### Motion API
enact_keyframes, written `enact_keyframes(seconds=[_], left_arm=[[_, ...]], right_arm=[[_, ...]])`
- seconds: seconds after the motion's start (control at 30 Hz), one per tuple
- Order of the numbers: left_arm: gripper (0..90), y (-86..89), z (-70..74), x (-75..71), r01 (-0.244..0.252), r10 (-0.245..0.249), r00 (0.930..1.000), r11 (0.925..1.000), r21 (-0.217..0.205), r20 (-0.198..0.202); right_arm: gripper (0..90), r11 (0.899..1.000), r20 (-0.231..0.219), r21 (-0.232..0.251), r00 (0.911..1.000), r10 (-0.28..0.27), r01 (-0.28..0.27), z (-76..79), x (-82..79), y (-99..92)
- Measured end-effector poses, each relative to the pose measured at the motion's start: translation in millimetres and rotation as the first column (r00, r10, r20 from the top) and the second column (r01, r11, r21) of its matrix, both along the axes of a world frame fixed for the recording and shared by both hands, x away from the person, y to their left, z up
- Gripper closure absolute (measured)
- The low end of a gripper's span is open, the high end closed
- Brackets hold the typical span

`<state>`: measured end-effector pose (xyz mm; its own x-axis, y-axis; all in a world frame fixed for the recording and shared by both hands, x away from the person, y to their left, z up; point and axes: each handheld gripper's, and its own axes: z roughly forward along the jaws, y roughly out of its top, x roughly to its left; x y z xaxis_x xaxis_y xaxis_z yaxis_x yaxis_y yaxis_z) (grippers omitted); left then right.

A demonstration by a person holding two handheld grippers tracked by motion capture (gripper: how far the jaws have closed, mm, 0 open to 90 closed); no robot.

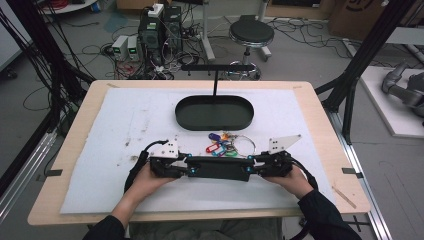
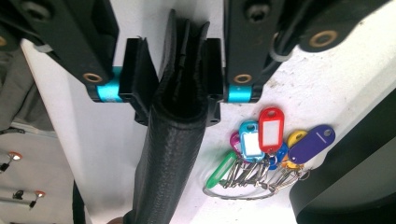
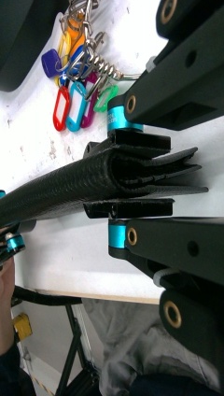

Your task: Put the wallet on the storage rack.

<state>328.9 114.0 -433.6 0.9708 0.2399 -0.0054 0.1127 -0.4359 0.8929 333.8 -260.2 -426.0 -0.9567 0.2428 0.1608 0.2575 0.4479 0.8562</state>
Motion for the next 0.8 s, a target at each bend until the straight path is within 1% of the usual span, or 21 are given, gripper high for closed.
enact_keyframes(seconds=[0.13, 0.17, 0.27, 0.3, 0.33, 0.37, 0.4, 0.43, 0.47, 0.5, 0.53, 0.57, 0.6, 0.63, 0.67, 0.7, 0.73, 0.8], left_arm=[[72.8, -0.1, 0.5, -1.6, 0.015, -0.015, 0.9999, 0.9998, -0.014, 0.006], [73.7, -0.7, 1.8, -3.4, 0.021, -0.021, 0.9997, 0.9996, -0.018, 0.014], [74.1, -1.4, 3.1, -5.5, 0.024, -0.024, 0.9995, 0.9994, -0.026, 0.019], [74.2, -1.8, 3.5, -6.3, 0.022, -0.021, 0.9997, 0.9993, -0.031, 0.016], [74.3, -1.6, 4.4, -7.2, 0.025, -0.025, 0.9995, 0.9991, -0.033, 0.020], [74.3, -1.6, 4.4, -7.2, 0.025, -0.025, 0.9995, 0.9991, -0.033, 0.020], [74.3, -1.2, 5.1, -7.6, 0.025, -0.025, 0.9994, 0.9991, -0.033, 0.025], [74.3, -0.8, 5.8, -8.3, 0.023, -0.022, 0.9993, 0.9992, -0.034, 0.029], [74.3, -0.2, 6.7, -8.6, 0.023, -0.022, 0.9993, 0.9991, -0.037, 0.031], [74.4, 0.4, 7.8, -8.6, 0.020, -0.019, 0.9993, 0.9990, -0.041, 0.034], [74.4, 1.5, 10.6, -9.0, 0.014, -0.012, 0.9991, 0.9984, -0.054, 0.040], [74.4, 2.3, 12.4, -8.8, 0.014, -0.012, 0.9989, 0.9982, -0.059, 0.045], [74.5, 3.0, 14.2, -8.9, 0.009, -0.005, 0.9988, 0.9977, -0.067, 0.049], [74.4, 3.5, 16.0, -9.3, 0.003, 0.001, 0.9987, 0.9969, -0.079, 0.050], [74.5, 4.5, 18.3, -8.9, 0.002, 0.003, 0.9983, 0.9964, -0.084, 0.058], [74.4, 4.5, 18.3, -8.9, 0.002, 0.003, 0.9983, 0.9964, -0.084, 0.058], [74.5, 5.9, 22.9, -8.4, -0.005, 0.012, 0.9977, 0.9946, -0.104, 0.066], [74.5, 7.7, 27.9, -7.1, -0.018, 0.028, 0.9967, 0.9922, -0.123, 0.076]], right_arm=[[70.5, 1.000, -0.012, 0.001, 0.9999, -0.007, 0.007, -0.1, -0.2, -1.0], [64.7, 1.000, -0.005, 0.003, 0.9998, -0.017, 0.017, 0.2, -0.6, -1.9], [61.0, 1.000, -0.006, 0.017, 0.9997, -0.022, 0.022, 1.6, -0.8, -3.9], [54.9, 0.998, 0.001, 0.039, 0.9991, -0.042, 0.042, 4.2, -1.0, -7.8], [51.6, 0.997, 0.003, 0.053, 0.9983, -0.058, 0.058, 5.7, -1.0, -10.3], [51.6, 0.997, 0.003, 0.053, 0.9983, -0.058, 0.058, 5.7, -1.0, -10.3], [48.7, 0.994, 0.010, 0.067, 0.9964, -0.084, 0.083, 7.3, -1.4, -13.4], [48.1, 0.987, 0.028, 0.109, 0.9924, -0.120, 0.116, 10.5, -2.0, -21.2], [48.1, 0.987, 0.028, 0.109, 0.9924, -0.120, 0.116, 10.5, -2.0, -21.2], [46.4, 0.981, 0.051, 0.129, 0.9872, -0.151, 0.144, 12.7, -3.4, -25.5], [45.8, 0.963, 0.081, 0.177, 0.9724, -0.219, 0.202, 16.6, -5.0, -34.1], [45.2, 0.951, 0.091, 0.197, 0.9609, -0.262, 0.240, 18.2, -5.9, -38.6], [45.0, 0.936, 0.102, 0.217, 0.9475, -0.303, 0.276, 19.2, -5.9, -43.1], [45.0, 0.923, 0.101, 0.233, 0.9364, -0.336, 0.306, 19.6, -6.0, -47.1], [44.3, 0.909, 0.100, 0.235, 0.9216, -0.375, 0.344, 20.0, -6.5, -50.8], [43.3, 0.893, 0.107, 0.238, 0.9041, -0.414, 0.381, 20.1, -6.3, -53.9], [43.3, 0.879, 0.108, 0.244, 0.8888, -0.445, 0.411, 19.9, -6.1, -57.1], [43.3, 0.844, 0.112, 0.241, 0.8504, -0.514, 0.479, 19.5, -5.7, -62.1]])
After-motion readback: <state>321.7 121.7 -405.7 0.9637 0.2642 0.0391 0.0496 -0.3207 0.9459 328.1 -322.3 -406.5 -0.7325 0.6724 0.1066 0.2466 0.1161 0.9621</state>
